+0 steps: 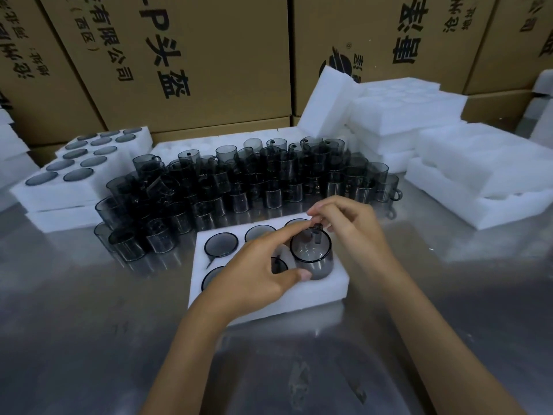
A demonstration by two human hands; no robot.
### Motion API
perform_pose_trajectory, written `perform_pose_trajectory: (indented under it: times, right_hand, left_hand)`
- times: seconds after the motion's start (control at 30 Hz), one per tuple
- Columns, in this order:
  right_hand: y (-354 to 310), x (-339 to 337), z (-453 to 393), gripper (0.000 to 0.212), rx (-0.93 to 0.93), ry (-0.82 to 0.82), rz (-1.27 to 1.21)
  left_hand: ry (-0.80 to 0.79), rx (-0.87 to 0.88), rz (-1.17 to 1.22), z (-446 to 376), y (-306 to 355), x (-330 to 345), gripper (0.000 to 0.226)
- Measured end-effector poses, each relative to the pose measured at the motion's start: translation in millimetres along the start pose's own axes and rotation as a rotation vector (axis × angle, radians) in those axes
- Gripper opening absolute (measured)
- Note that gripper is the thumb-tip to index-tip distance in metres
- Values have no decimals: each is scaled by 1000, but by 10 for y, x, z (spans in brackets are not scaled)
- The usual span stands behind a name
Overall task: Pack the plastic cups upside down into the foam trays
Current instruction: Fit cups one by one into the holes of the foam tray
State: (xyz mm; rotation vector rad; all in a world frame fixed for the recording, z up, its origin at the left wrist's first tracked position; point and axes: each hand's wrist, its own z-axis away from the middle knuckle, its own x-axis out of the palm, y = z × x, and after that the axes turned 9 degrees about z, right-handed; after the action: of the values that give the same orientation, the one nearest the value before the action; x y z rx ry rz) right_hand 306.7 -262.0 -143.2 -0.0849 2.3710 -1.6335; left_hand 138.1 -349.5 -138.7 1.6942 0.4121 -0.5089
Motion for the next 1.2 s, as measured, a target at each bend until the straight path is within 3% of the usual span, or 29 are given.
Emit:
perform_pose_trajectory:
  times: [0.23,0.4,0.53,0.77,0.9,0.97,1.03,1.13,1.2]
  right_hand:
    - [38,-211,-44,15,85,-308,220]
    - [47,-422,-69,13,107,-490,325]
    - [63,-423,-59,34,112,-502,309]
    - [175,-455,-60,38,156,-603,309]
    - [251,-398,-73,74,258,-539,171]
    - [295,-391,-89,81,293,-546,97]
    - [322,-390,-86,78,337,-548,31]
    - [331,-372,-50,48,340,-551,35]
    - [311,-360,-43,35,333,-572,94]
  left_hand:
    - [-55,-51,-107,8,-36,15,71]
    - [-25,2,-41,1,18,63,63]
    - [8,35,-30,-20,12,81,49]
    - [1,21,-277,-63,-106,109,55]
    - [-10,-3,-316,-84,-142,134,58]
    - [-1,-7,-292,-90,-139,127,58]
    - [5,4,-280,-80,-126,137,56]
    - [48,33,-140,-62,-98,99,46]
    - [184,43,-26,-42,-110,-46,33]
